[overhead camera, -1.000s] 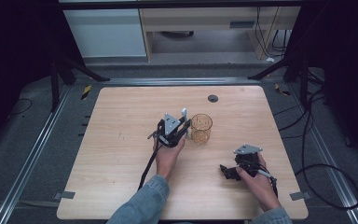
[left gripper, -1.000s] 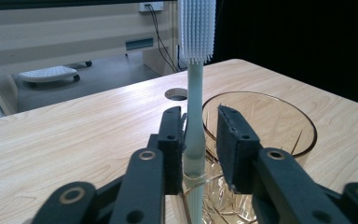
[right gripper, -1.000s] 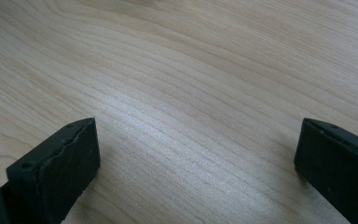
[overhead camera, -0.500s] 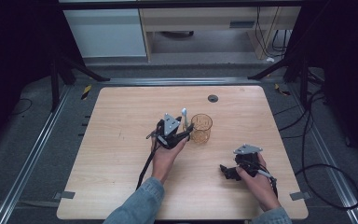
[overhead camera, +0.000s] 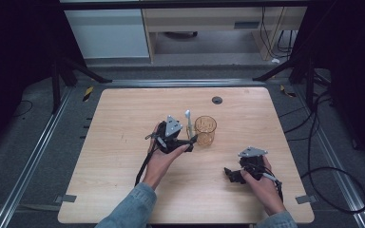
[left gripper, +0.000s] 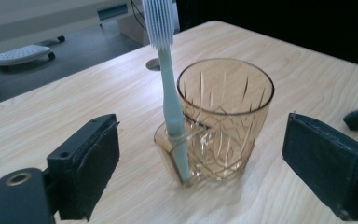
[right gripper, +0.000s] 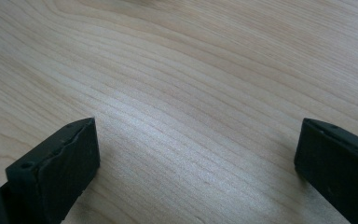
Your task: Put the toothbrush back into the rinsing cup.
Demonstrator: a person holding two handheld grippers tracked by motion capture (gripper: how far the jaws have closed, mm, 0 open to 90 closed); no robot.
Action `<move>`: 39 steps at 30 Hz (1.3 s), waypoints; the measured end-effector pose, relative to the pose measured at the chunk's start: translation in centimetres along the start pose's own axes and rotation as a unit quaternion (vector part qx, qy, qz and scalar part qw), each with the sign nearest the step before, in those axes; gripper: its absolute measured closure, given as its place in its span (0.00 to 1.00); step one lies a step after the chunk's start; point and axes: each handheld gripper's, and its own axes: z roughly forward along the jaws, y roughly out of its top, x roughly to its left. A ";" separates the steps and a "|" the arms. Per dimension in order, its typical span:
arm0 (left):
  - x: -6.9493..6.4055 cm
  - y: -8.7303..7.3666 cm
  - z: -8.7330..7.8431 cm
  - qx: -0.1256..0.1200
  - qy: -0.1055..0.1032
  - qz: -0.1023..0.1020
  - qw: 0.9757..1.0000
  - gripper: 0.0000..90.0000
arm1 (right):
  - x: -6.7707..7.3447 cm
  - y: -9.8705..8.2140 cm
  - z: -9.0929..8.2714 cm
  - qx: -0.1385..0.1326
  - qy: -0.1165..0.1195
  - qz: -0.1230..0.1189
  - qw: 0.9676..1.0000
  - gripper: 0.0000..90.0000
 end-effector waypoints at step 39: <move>8.2 -7.8 -8.5 0.192 0.056 0.011 0.980 0.08 | 0.4 0.1 0.1 -0.001 -0.015 0.016 1.000 0.00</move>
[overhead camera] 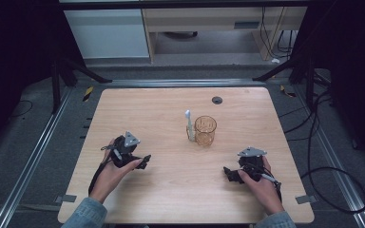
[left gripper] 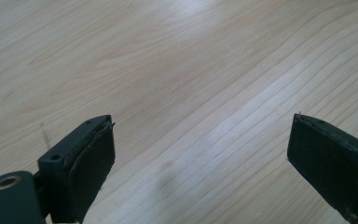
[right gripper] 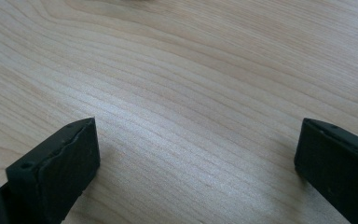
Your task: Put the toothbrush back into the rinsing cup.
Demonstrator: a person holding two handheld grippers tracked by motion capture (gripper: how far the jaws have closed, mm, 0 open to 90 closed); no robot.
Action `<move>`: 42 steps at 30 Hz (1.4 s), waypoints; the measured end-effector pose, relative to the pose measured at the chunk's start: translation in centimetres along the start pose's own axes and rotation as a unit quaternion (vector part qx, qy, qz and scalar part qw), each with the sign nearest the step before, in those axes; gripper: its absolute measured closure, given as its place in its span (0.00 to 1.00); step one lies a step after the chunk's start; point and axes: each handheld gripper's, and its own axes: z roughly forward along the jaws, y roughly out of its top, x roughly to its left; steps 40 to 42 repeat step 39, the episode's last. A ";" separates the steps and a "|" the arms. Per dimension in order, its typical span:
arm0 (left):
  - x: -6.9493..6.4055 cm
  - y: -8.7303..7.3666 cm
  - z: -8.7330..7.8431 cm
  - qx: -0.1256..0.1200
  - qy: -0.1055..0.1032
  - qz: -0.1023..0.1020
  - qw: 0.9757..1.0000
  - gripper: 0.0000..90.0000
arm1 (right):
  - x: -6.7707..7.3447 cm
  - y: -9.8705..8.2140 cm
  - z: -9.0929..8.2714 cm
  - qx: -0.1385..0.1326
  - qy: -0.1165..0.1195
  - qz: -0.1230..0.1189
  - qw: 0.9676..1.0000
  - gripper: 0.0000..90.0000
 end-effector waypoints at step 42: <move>8.9 -5.0 4.0 -0.008 0.030 -0.123 0.992 0.01 | 0.0 0.0 0.0 0.000 0.000 -0.001 1.000 0.00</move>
